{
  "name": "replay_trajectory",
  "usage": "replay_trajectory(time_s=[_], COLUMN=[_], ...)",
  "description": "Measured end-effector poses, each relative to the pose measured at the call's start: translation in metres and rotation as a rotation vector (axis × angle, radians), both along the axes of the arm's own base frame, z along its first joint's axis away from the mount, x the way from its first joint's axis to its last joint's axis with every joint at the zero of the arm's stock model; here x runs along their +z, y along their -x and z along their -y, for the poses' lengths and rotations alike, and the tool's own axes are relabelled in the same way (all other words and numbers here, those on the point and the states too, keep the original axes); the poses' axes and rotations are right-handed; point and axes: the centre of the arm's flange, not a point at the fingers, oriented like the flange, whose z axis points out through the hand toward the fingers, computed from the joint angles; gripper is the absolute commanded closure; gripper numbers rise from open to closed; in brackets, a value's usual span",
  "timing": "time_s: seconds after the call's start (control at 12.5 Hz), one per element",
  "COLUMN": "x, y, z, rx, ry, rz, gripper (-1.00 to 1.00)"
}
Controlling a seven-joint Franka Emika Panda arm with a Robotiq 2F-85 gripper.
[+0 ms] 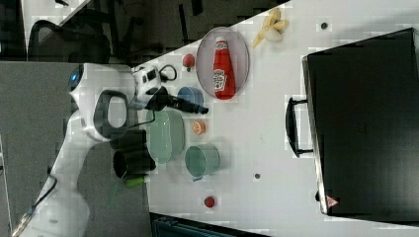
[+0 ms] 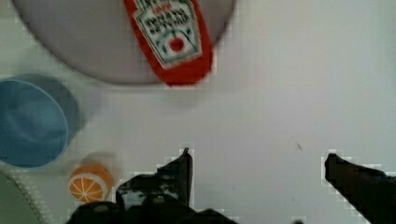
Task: Pick ketchup from plate and place it on table.
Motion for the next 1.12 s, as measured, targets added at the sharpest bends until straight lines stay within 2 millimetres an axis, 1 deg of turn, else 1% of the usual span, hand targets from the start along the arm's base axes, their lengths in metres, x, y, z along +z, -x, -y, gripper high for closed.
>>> replay_trajectory(time_s=[0.24, 0.32, 0.48, 0.64, 0.96, 1.12], x=[-0.021, -0.029, -0.05, -0.072, -0.118, -0.142], y=[-0.029, -0.042, -0.058, -0.066, -0.074, -0.076], z=[0.001, 0.002, -0.001, -0.01, -0.027, -0.032], rx=[0.114, 0.153, 0.223, 0.267, 0.306, 0.313], ry=[0.003, 0.023, 0.045, 0.05, 0.039, 0.029], rz=[0.065, 0.114, 0.179, 0.203, 0.21, 0.209], gripper=[-1.0, -1.0, -1.0, -1.0, -1.0, -1.0])
